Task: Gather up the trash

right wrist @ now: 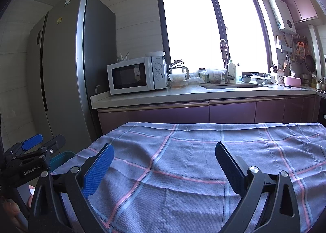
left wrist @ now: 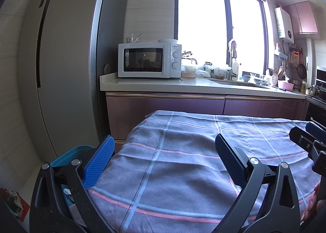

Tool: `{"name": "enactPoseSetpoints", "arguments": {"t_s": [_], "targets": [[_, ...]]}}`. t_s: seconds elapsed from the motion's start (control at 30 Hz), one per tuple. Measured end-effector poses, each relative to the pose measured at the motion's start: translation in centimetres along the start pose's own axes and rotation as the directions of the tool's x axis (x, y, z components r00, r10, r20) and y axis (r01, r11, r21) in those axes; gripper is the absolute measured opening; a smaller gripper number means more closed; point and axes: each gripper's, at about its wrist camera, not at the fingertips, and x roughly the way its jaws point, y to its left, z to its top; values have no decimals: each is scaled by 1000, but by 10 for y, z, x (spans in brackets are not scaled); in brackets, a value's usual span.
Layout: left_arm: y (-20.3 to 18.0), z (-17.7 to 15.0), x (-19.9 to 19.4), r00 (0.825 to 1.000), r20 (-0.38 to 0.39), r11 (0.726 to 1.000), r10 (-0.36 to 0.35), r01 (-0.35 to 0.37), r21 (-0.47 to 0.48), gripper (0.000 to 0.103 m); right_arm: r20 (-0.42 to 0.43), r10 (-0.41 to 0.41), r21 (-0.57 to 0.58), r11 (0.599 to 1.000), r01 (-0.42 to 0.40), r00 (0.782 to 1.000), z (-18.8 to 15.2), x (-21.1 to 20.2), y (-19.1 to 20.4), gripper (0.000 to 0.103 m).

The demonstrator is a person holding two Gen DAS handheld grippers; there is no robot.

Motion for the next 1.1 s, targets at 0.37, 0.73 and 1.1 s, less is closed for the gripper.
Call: {"name": "enactPoseSetpoints", "arguments": {"t_s": [0.37, 0.73, 1.1], "targets": [[0, 0, 1, 1000, -3, 1000, -1, 1, -2, 97, 0, -3, 1, 1000, 3, 1000, 1, 0, 0, 96], [0, 0, 2, 1000, -5, 1000, 0, 0, 1, 97, -5, -4, 3, 1000, 4, 1000, 0, 1, 0, 96], [0, 0, 3, 1000, -7, 1000, -1, 1, 1, 97, -3, -8, 7, 1000, 8, 1000, 0, 0, 0, 96]]}}
